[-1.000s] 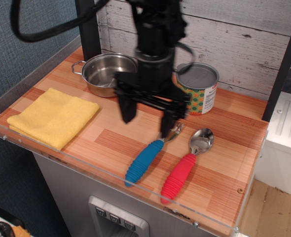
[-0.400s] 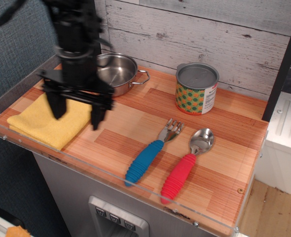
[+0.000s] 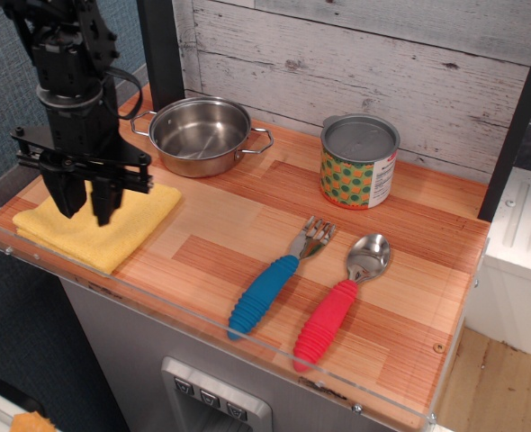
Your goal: Move the yellow cloth near the blue fork
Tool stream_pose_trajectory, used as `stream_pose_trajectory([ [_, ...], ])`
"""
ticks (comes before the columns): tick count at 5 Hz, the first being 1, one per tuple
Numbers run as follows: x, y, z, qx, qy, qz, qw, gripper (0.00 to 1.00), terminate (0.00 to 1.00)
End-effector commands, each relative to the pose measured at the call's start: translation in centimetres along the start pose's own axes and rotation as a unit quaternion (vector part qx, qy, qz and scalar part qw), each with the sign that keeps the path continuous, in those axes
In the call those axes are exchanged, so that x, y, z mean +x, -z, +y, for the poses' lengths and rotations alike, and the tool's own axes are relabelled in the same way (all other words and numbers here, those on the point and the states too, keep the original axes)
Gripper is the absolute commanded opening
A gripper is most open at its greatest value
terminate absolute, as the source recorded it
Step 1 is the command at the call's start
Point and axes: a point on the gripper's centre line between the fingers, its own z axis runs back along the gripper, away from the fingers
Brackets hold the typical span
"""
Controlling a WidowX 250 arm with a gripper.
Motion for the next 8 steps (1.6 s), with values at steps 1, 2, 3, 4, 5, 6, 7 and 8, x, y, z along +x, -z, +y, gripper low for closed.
stream_pose_trajectory([
  [1, 3.0, 1.5, 1.7, 0.016, 0.022, -0.049, 0.9984, 0.0, 0.0],
  [2, 3.3, 2.3, 1.9, 0.011, 0.042, -0.06, 0.9972, 0.0, 0.0],
  [3, 3.3, 3.4, 1.1, 0.003, 0.041, -0.056, 0.9976, 0.0, 0.0],
  [4, 3.3, 3.7, -0.1, -0.018, 0.034, -0.063, 0.9973, 0.0, 0.0],
  [5, 3.2, 4.0, -1.5, -0.031, 0.046, -0.062, 0.9966, 0.0, 0.0],
  [6, 2.8, 3.8, -2.7, -0.046, 0.044, -0.065, 0.9958, 0.0, 0.0],
  [7, 2.4, 3.8, -4.2, -0.053, 0.044, -0.061, 0.9958, 0.0, 0.0],
  [8, 2.3, 3.4, -6.3, -0.065, 0.033, -0.059, 0.9956, 0.0, 0.0],
])
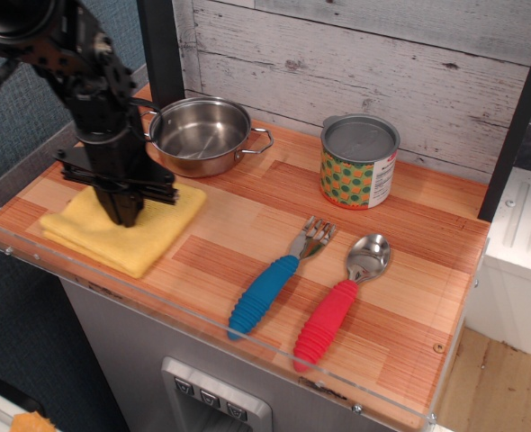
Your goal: Move the yellow cloth near the blue fork
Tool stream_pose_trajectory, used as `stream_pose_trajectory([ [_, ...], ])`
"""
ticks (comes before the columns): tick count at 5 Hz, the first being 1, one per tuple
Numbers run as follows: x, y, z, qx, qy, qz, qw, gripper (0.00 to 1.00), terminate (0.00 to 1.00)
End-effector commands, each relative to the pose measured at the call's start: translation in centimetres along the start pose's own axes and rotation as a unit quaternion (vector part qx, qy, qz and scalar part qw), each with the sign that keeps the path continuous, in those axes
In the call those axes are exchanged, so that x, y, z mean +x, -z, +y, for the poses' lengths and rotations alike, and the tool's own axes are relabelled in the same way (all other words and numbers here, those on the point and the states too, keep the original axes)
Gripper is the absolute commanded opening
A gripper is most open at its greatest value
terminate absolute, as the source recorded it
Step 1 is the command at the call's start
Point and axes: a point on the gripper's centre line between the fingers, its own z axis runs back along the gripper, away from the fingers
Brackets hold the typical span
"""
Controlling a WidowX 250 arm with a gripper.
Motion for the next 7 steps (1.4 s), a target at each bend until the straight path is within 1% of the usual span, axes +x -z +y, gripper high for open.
stream_pose_trajectory([
  [1, -0.1, -1.0, -4.7, -0.009, 0.015, -0.001, 0.9999, 0.0, 0.0],
  [2, 0.0, -1.2, -6.3, -0.003, 0.025, 0.0, 0.9997, 0.0, 0.0],
  [3, 0.1, -1.2, -7.0, -0.005, 0.025, 0.002, 0.9997, 0.0, 0.0],
  [4, 0.0, -1.3, -7.3, 0.004, 0.004, 0.011, 0.9999, 0.0, 0.0],
  [5, -0.6, -1.5, -6.8, 0.017, -0.012, 0.02, 0.9996, 0.0, 0.0],
  [6, -0.9, -1.7, -6.4, 0.018, -0.013, 0.019, 0.9996, 0.0, 0.0],
  [7, -0.9, -2.3, -6.0, 0.029, -0.002, 0.015, 0.9995, 0.0, 0.0],
])
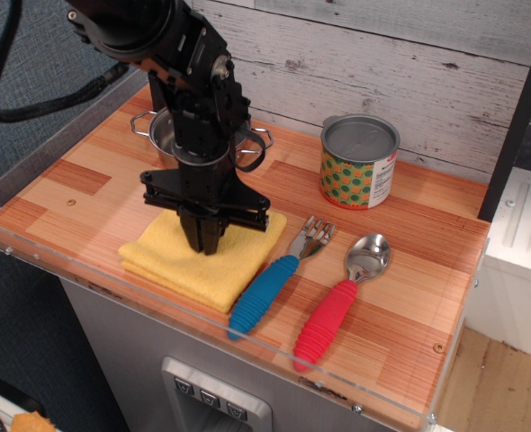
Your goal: Move the yellow cloth near the blue fork
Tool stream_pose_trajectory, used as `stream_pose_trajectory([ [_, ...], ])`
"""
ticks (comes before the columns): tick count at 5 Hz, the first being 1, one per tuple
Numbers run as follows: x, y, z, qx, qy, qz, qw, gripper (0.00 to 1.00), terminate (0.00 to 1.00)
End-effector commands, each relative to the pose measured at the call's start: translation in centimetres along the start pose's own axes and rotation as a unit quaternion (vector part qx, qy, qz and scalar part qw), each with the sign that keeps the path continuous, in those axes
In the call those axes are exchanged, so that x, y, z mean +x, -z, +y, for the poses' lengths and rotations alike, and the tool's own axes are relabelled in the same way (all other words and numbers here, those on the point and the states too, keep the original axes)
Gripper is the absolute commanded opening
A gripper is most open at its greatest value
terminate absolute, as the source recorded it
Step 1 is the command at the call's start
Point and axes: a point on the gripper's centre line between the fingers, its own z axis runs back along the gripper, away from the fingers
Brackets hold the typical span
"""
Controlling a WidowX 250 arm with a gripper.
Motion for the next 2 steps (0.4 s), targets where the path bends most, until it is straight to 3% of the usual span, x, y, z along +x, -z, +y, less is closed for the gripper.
stream_pose_trajectory([
  [1, 0.23, -2.11, 0.65, 0.012, 0.011, -0.025, 0.9995, 0.0, 0.0],
  [2, 0.68, -2.57, 0.78, 0.004, 0.008, -0.029, 0.9995, 1.0, 0.0],
])
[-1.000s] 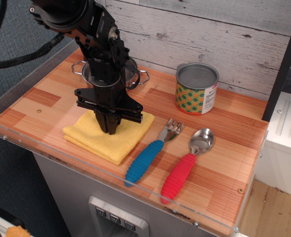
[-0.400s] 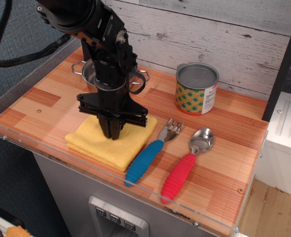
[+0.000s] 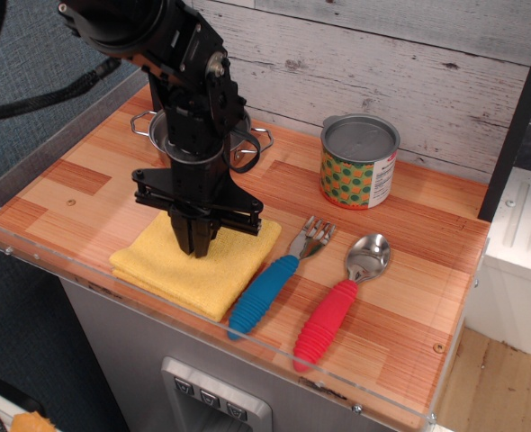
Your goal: Move the yellow cloth near the blue fork
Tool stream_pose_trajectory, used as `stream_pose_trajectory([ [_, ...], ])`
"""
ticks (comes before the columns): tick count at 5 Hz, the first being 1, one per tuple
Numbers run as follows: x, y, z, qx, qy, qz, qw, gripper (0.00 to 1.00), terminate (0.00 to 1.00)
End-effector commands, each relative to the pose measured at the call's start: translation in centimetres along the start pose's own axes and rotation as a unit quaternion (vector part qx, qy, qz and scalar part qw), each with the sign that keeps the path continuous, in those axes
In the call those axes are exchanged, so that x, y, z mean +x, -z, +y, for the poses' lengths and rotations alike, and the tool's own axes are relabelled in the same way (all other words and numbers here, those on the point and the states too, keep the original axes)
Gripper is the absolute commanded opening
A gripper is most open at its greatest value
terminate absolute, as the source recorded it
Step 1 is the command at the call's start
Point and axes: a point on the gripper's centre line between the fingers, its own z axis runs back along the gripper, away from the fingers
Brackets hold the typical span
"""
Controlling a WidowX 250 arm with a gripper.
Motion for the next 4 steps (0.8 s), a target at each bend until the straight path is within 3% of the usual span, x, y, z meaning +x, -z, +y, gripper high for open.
stream_pose_trajectory([
  [1, 1.4, -2.9, 0.4, -0.009, -0.011, -0.04, 0.9991, 1.0, 0.0],
  [3, 2.0, -5.1, 0.0, -0.008, -0.006, -0.062, 0.998, 1.0, 0.0],
  [4, 2.5, -6.2, -0.5, -0.011, 0.003, -0.056, 0.9984, 1.0, 0.0],
])
